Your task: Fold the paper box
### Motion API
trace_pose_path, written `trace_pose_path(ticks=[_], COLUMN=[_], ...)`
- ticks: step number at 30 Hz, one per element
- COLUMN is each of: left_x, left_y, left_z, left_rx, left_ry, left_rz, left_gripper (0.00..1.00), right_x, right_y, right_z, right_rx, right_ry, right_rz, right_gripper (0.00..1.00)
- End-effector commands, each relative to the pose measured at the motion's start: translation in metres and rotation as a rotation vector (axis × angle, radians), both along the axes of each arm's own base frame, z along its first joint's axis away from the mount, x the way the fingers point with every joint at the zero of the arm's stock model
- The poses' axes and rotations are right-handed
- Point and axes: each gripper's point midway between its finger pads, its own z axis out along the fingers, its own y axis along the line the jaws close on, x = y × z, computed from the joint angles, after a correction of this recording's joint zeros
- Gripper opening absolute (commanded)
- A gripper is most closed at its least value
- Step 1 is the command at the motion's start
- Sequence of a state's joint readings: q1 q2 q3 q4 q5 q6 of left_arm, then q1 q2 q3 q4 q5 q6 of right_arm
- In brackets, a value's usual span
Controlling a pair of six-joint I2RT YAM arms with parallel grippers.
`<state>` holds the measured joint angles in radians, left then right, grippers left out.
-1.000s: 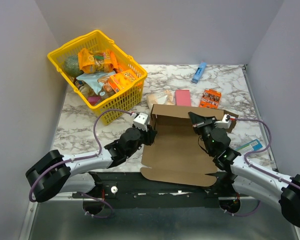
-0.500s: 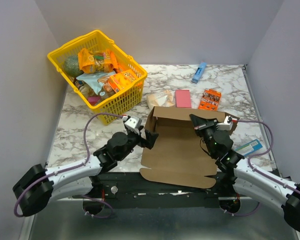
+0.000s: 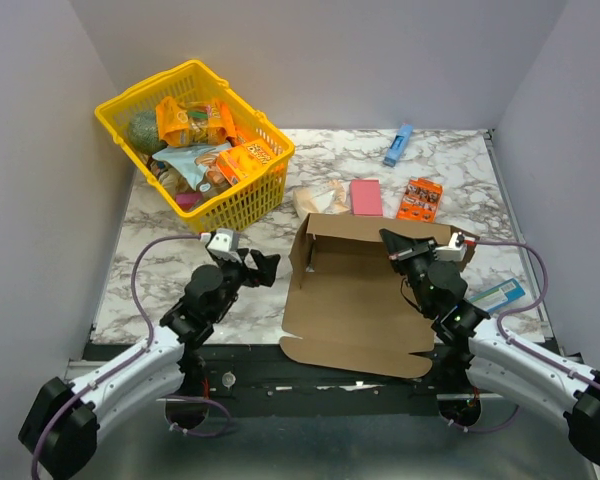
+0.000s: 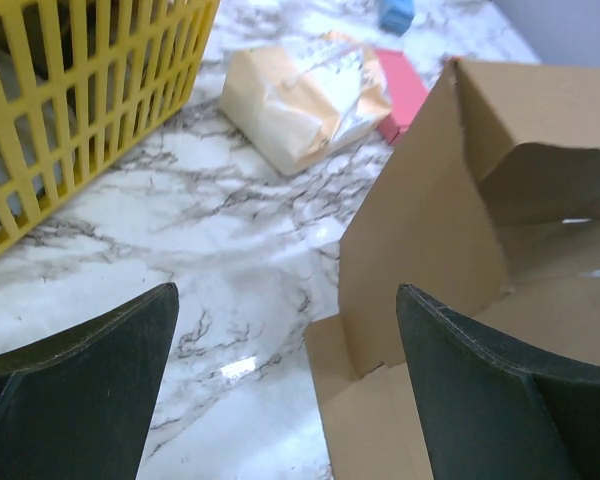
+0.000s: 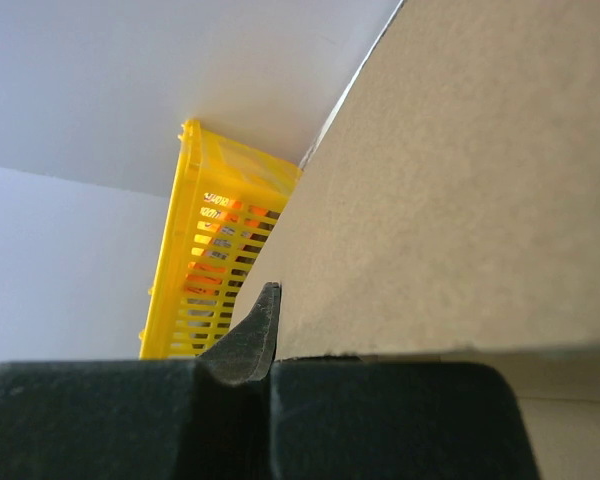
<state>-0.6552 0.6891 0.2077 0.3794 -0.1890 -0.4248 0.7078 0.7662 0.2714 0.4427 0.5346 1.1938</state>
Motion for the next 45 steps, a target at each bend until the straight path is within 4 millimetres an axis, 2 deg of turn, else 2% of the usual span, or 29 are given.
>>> trace_pose_path(ticks=[1,2,3,5,6,7,14,18,27,35,45], left_x=[0.014,0.017,0.02,0.025,0.027,0.03,0.026,0.022,0.026,0.036,0.058], left_y=[-0.009,-0.014,-0.018,-0.031,-0.035,-0.04,-0.067,-0.075,-0.087,-0.098,-0.095], left_z=[-0.012,-0.007,-0.017,-0.008,-0.015,-0.011,0.001,-0.003,-0.009,-0.003,-0.002], left_rx=[0.037,0.033,0.051,0.044,0.056,0.048,0.002,0.006,0.022,0.014,0.044], left_ry=[0.065,0.043,0.065,0.037,0.055,0.046,-0.037,-0.044,-0.054,-0.117,-0.208], left_rz=[-0.002,-0.017,-0.028,-0.076,-0.087,-0.099,-0.231,-0.278,-0.303,-0.283,-0.177], left_gripper=[0.98,0.97,0.97,0.96,0.95,0.95,0.93,0.93,0.92,0.91,0.86], right_x=[-0.007,-0.007,-0.006,-0.007,-0.006,-0.006,-0.005,-0.005,-0.005,-0.005,-0.006], right_y=[-0.004,-0.004,-0.004,-0.003,-0.004,-0.003,-0.002,0.0,0.002,0.005,0.002], right_z=[-0.045,-0.047,-0.047,-0.046,-0.046,-0.047,-0.048,-0.049,-0.049,-0.049,-0.056], right_rx=[-0.165,-0.167,-0.167,-0.165,-0.166,-0.167,-0.17,-0.17,-0.165,-0.168,-0.177], right_ry=[0.102,0.106,0.106,0.105,0.106,0.107,0.111,0.112,0.112,0.115,0.139], right_rz=[0.015,0.012,0.014,0.017,0.012,0.017,0.018,0.026,0.033,0.044,0.038], right_gripper=[0.01,0.0,0.01,0.0,0.0,0.0,0.01,0.01,0.01,0.01,0.01])
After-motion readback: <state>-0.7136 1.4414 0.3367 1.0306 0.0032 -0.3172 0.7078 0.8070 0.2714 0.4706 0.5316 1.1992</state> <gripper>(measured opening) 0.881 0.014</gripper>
